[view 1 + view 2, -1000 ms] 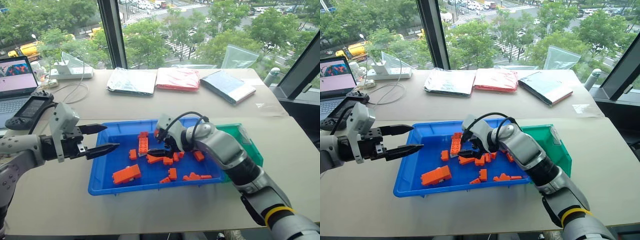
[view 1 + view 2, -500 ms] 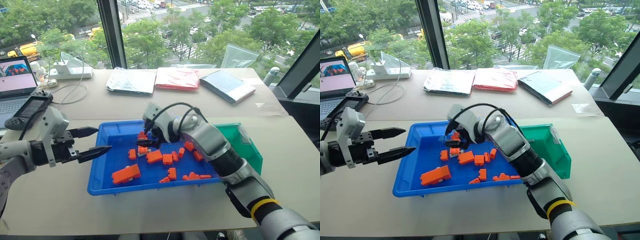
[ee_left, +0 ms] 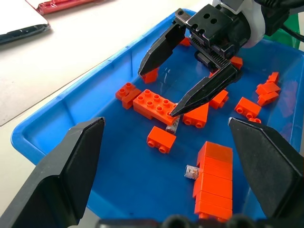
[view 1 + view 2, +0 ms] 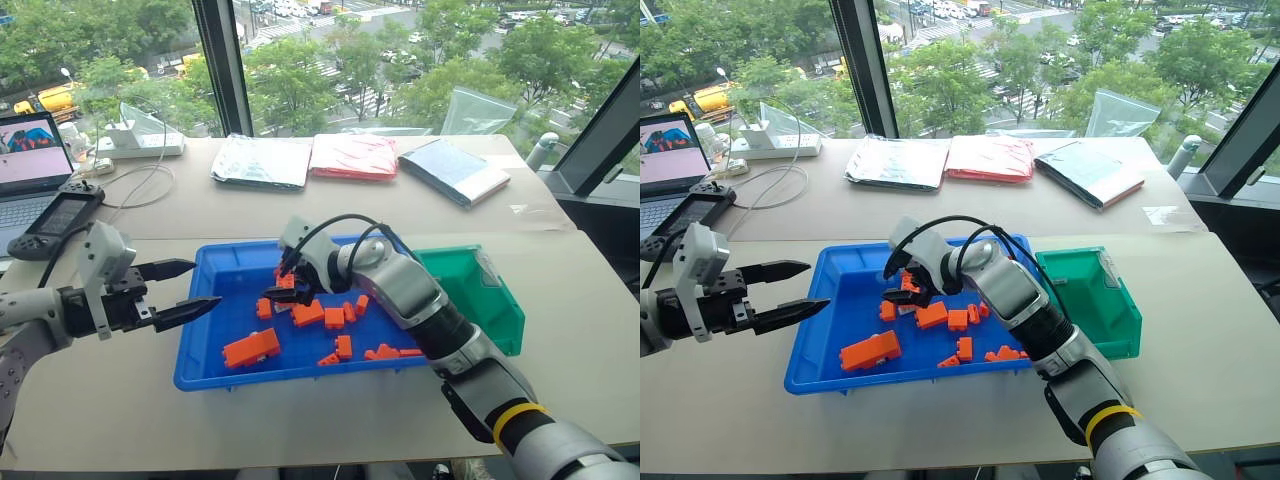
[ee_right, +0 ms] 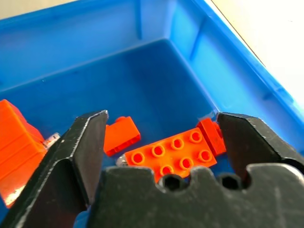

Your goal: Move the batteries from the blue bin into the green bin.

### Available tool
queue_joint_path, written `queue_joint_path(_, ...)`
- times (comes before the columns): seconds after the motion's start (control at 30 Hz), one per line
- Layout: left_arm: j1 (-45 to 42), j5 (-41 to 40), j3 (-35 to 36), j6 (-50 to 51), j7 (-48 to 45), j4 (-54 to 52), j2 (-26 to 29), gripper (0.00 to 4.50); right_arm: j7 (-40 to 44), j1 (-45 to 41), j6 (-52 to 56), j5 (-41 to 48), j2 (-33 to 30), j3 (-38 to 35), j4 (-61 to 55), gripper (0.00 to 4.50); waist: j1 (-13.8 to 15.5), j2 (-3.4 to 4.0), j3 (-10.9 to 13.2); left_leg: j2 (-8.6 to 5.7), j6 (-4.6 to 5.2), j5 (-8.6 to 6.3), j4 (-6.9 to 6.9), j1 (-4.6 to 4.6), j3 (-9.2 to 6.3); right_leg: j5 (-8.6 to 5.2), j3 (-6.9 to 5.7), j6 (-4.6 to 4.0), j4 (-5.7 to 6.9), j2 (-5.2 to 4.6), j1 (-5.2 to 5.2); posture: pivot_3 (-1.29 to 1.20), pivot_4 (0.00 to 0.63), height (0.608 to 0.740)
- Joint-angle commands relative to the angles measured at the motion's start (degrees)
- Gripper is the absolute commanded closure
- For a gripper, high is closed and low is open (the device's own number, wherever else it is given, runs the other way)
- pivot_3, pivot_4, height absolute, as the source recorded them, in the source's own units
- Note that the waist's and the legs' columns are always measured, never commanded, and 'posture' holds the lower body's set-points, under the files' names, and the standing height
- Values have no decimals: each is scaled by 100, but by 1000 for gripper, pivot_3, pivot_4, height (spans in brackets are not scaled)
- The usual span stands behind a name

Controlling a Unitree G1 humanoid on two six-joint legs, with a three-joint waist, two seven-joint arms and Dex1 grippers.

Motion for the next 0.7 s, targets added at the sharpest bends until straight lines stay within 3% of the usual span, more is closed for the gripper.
queue_joint_path(0.03,73,56,170,-216,-108,3,-9,0,-14,-20,-180,-27,62,-158,-124,229,0,0,0,0,0,0,0,0,0,0,0,0,0,0,0,0,150,740)
queue_joint_path(0.47,65,172,72,-390,-233,108,-52,0,-432,268,-296,-335,315,-277,389,229,-21,0,0,0,-1,0,-1,-1,0,0,0,0,3,0,-1,0,150,740)
queue_joint_path(0.7,62,208,58,-429,-298,158,-37,0,-1041,197,940,-2,533,-1044,-939,229,-33,0,0,1,-1,1,-2,-2,-2,0,0,0,5,0,-4,0,150,740)
